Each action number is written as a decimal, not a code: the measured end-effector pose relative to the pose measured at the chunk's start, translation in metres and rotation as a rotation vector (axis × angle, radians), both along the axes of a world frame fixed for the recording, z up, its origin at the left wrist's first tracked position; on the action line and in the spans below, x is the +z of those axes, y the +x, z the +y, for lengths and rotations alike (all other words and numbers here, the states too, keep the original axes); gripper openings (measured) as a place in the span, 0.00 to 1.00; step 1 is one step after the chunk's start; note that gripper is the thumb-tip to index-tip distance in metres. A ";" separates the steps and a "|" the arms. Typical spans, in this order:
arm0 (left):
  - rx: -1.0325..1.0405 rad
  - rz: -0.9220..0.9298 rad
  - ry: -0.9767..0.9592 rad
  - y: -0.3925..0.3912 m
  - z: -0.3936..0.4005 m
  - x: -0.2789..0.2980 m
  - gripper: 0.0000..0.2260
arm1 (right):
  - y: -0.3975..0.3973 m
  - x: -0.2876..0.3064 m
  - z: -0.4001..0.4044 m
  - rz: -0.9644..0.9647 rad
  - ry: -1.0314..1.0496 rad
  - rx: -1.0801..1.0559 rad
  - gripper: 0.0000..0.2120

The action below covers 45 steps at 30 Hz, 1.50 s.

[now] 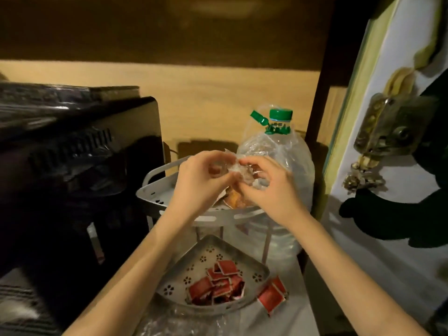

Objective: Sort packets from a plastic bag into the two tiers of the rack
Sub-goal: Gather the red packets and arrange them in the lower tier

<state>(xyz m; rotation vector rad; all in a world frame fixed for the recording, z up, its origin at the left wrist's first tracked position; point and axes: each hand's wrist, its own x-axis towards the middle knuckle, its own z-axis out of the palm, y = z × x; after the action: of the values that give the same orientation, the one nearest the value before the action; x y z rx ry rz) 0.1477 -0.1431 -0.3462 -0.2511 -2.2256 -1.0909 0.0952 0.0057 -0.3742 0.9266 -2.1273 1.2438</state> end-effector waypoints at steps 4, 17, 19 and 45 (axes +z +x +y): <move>0.025 -0.089 0.016 -0.007 -0.028 -0.001 0.13 | -0.011 0.004 -0.026 -0.147 0.073 0.095 0.17; 0.127 -0.436 -0.341 -0.020 -0.053 -0.027 0.09 | -0.006 0.002 -0.050 -0.181 0.538 -0.020 0.07; 0.201 -0.376 -0.361 -0.018 -0.050 -0.028 0.09 | -0.003 0.004 -0.049 -0.181 0.481 0.005 0.08; -0.225 -0.566 -0.186 -0.024 0.109 -0.260 0.18 | -0.001 -0.227 0.117 -0.728 0.106 -0.322 0.23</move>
<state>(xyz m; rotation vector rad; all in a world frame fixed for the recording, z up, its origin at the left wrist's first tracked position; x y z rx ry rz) 0.1237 -0.0345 -0.6059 -0.3055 -2.8669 -1.1792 0.0945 0.1225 -0.6008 0.1304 -2.7686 1.4423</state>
